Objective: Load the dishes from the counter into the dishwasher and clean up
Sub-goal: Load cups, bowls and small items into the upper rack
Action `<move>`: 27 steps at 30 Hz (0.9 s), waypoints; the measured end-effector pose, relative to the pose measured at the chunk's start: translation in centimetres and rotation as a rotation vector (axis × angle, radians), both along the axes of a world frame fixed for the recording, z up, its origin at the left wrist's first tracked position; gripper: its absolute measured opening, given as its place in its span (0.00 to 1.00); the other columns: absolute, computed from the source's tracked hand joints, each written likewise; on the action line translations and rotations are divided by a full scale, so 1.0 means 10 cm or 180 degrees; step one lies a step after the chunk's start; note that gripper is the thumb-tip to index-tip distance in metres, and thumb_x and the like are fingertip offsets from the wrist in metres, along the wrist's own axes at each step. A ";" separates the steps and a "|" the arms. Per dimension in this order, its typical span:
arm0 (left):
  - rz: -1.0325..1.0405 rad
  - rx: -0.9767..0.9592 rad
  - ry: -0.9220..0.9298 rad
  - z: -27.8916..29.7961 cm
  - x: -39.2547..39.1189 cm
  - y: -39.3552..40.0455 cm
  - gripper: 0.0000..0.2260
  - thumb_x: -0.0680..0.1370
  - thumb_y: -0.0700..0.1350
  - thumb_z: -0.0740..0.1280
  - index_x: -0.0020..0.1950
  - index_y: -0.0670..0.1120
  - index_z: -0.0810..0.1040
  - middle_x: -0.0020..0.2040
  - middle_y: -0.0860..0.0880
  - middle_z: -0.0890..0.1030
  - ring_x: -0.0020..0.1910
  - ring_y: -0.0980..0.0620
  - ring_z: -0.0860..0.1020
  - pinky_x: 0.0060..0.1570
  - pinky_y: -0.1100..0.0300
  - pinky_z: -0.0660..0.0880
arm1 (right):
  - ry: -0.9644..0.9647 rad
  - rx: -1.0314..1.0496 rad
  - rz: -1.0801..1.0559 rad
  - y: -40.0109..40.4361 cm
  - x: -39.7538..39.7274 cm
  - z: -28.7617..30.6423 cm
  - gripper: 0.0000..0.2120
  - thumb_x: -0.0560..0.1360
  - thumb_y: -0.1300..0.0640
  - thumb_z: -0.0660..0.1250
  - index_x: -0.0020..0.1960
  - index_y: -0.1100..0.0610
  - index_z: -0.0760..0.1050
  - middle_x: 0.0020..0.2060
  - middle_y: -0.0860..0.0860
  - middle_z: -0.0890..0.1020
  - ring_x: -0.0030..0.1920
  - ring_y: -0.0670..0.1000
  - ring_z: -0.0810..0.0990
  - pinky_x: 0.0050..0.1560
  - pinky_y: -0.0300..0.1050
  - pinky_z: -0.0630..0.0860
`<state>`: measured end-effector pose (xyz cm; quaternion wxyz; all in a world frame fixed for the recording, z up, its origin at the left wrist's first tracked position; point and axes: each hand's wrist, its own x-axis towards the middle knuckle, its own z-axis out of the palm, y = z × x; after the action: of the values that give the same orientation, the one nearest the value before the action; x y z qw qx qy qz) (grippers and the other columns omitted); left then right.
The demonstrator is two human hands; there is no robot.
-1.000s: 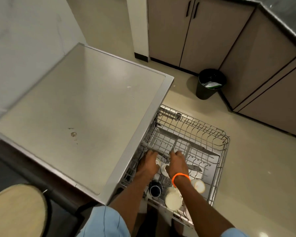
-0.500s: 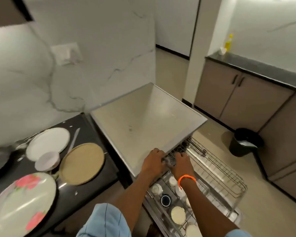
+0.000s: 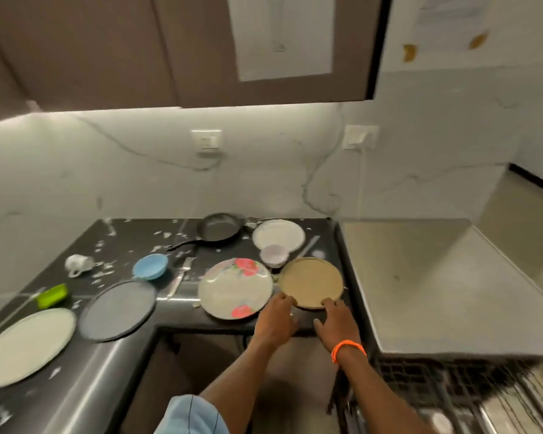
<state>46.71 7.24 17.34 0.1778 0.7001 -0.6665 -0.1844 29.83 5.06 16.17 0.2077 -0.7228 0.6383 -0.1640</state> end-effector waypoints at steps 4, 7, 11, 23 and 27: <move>0.0648 -0.0055 0.0070 0.05 0.94 0.40 0.19 0.77 0.49 0.70 0.68 0.50 0.77 0.67 0.51 0.73 0.64 0.50 0.75 0.64 0.54 0.74 | 0.0003 -0.0086 0.0589 0.07 0.95 0.07 0.24 0.72 0.50 0.71 0.66 0.54 0.73 0.60 0.55 0.74 0.61 0.58 0.75 0.58 0.50 0.75; 0.1012 -0.0117 0.0030 0.14 1.63 0.68 0.18 0.77 0.49 0.69 0.67 0.50 0.77 0.67 0.52 0.75 0.63 0.51 0.77 0.63 0.54 0.75 | -0.0114 -0.0153 0.0890 0.20 1.68 0.18 0.24 0.72 0.52 0.71 0.66 0.53 0.73 0.62 0.54 0.74 0.62 0.57 0.74 0.60 0.51 0.75; 0.1566 -0.0007 0.0038 0.07 2.41 1.23 0.17 0.77 0.49 0.69 0.67 0.51 0.77 0.66 0.50 0.74 0.64 0.51 0.75 0.65 0.54 0.74 | -0.0162 -0.0130 0.1360 0.56 2.48 0.10 0.22 0.72 0.51 0.72 0.64 0.53 0.75 0.58 0.54 0.75 0.60 0.58 0.75 0.58 0.51 0.76; 0.2620 0.0205 0.0113 -0.22 3.89 2.00 0.18 0.77 0.49 0.66 0.66 0.50 0.77 0.65 0.50 0.74 0.65 0.50 0.75 0.63 0.56 0.71 | -0.0026 -0.0042 0.2380 0.65 4.10 0.04 0.22 0.74 0.48 0.69 0.66 0.52 0.72 0.61 0.51 0.74 0.62 0.53 0.74 0.61 0.46 0.75; 0.2869 0.0291 0.0137 -0.34 4.11 2.03 0.17 0.75 0.50 0.65 0.63 0.51 0.78 0.60 0.51 0.75 0.61 0.50 0.77 0.60 0.56 0.73 | -0.0161 0.0041 0.2593 0.47 4.48 -0.04 0.23 0.74 0.49 0.70 0.68 0.51 0.72 0.62 0.51 0.74 0.63 0.52 0.75 0.61 0.46 0.76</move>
<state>87.81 27.52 13.99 0.2230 0.9235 -0.2826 -0.1324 74.67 9.78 15.73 0.2759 -0.9110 0.2954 -0.0820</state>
